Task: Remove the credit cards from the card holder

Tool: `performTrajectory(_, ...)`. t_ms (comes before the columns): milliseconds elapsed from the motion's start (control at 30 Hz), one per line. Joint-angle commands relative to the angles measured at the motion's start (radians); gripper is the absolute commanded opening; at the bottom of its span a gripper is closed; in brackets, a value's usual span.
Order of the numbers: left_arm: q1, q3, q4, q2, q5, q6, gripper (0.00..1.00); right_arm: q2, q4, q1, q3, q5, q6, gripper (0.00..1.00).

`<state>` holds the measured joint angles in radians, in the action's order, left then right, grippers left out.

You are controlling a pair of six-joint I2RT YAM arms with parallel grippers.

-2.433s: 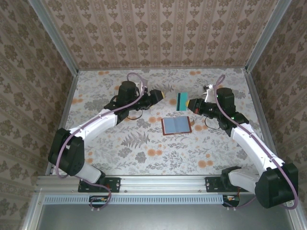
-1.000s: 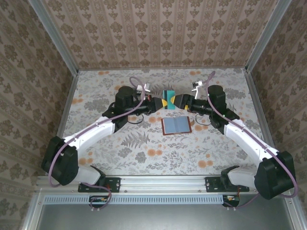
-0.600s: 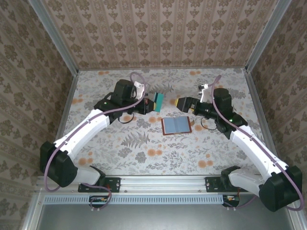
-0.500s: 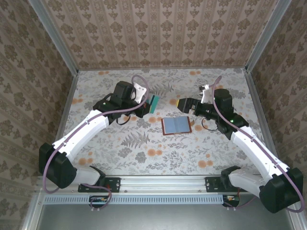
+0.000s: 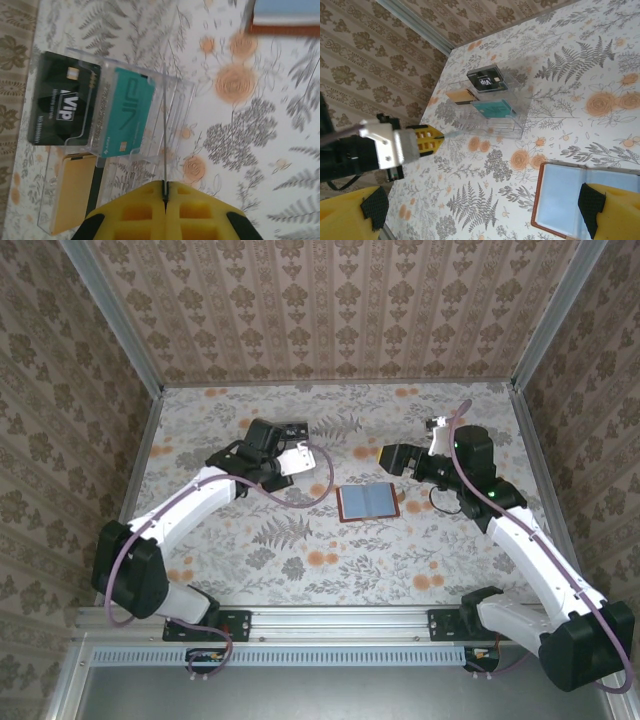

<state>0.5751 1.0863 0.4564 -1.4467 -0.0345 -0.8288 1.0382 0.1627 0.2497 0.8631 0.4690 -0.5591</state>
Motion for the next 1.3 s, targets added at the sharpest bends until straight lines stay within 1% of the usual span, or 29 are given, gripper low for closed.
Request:
performTrajectory(0, -0.02, -0.009, -0.101, -0.04, -0.008, -0.22, 0.0, 0.004, 0.011, -0.015, 0.011, -0.01, 0.023, 1.0)
performTrajectory(133, -0.032, 0.005, -0.15, -0.115, -0.006, -0.293, 0.0, 0.026, 0.007, -0.029, 0.014, -0.001, 0.023, 1.0)
performTrajectory(233, -0.041, 0.019, -0.19, -0.16, -0.006, -0.309, 0.0, 0.044, 0.005, -0.036, 0.023, 0.007, 0.024, 1.0)
performTrajectory(467, -0.058, 0.079, -0.211, -0.245, -0.001, -0.337, 0.0, 0.089, -0.006, -0.048, 0.037, 0.023, 0.024, 1.0)
performTrajectory(733, -0.086, 0.127, -0.2, -0.286, 0.003, -0.337, 0.0, 0.136, -0.033, -0.056, 0.046, 0.04, 0.016, 1.0)
performTrajectory(1033, -0.097, 0.141, -0.16, -0.318, 0.021, -0.339, 0.0, 0.174, -0.055, -0.062, 0.056, 0.053, 0.007, 1.0)
performTrajectory(1267, -0.098, 0.147, -0.18, -0.349, 0.001, -0.339, 0.0, 0.184, -0.058, -0.064, 0.058, 0.059, 0.006, 1.0)
